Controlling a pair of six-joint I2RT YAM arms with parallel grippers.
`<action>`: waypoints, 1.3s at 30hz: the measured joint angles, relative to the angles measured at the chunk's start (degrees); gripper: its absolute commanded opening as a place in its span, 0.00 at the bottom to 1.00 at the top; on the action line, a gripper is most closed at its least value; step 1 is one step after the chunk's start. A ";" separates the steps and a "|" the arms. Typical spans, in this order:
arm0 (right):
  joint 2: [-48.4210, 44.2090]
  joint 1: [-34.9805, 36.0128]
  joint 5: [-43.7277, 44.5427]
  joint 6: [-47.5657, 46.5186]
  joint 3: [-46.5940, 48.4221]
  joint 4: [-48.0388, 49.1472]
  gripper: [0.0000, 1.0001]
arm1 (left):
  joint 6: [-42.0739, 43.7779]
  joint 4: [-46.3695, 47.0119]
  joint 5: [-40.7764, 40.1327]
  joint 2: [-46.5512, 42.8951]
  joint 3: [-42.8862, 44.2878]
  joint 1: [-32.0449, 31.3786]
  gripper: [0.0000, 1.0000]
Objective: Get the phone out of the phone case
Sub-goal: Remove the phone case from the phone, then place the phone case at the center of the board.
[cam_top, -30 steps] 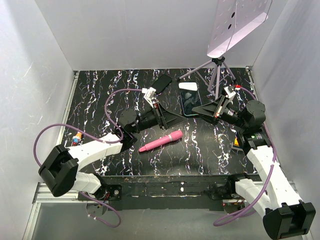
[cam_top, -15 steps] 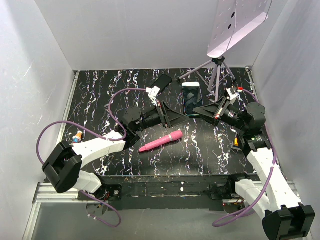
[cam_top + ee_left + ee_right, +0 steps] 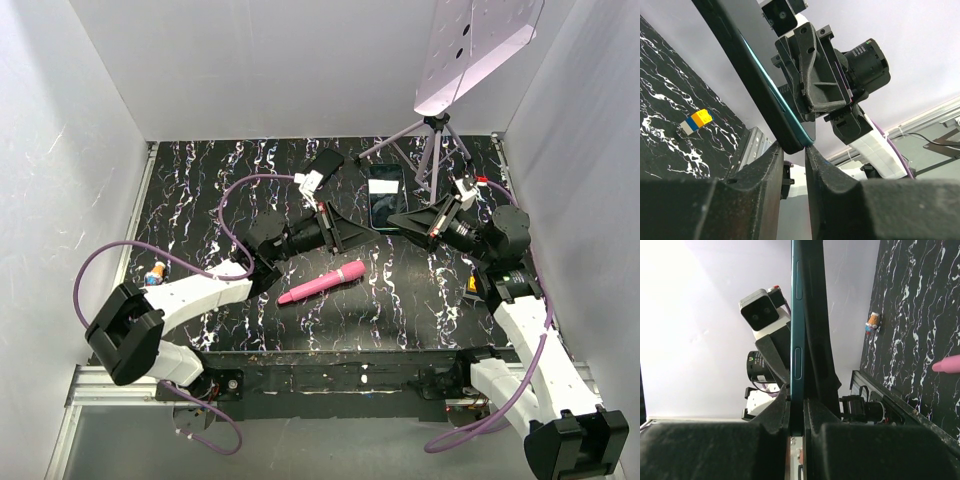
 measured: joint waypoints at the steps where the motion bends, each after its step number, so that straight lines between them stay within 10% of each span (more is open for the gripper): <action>1: -0.02 -0.09 0.24 0.24 0.00 0.13 0.01 | 0.20 -0.20 -0.02 0.20 0.42 0.02 0.19; 14: -0.66 -0.17 2.12 2.05 -0.74 1.55 0.01 | -0.22 0.59 -1.66 3.17 1.90 0.39 0.28; 26: -3.65 2.21 2.58 -1.36 -3.30 -1.14 0.01 | -3.67 -3.08 -4.07 10.38 6.34 4.00 0.00; 39: -12.20 4.66 0.81 -18.36 -3.30 -25.81 0.01 | 25.70 -52.09 -9.38 15.06 26.67 33.00 0.00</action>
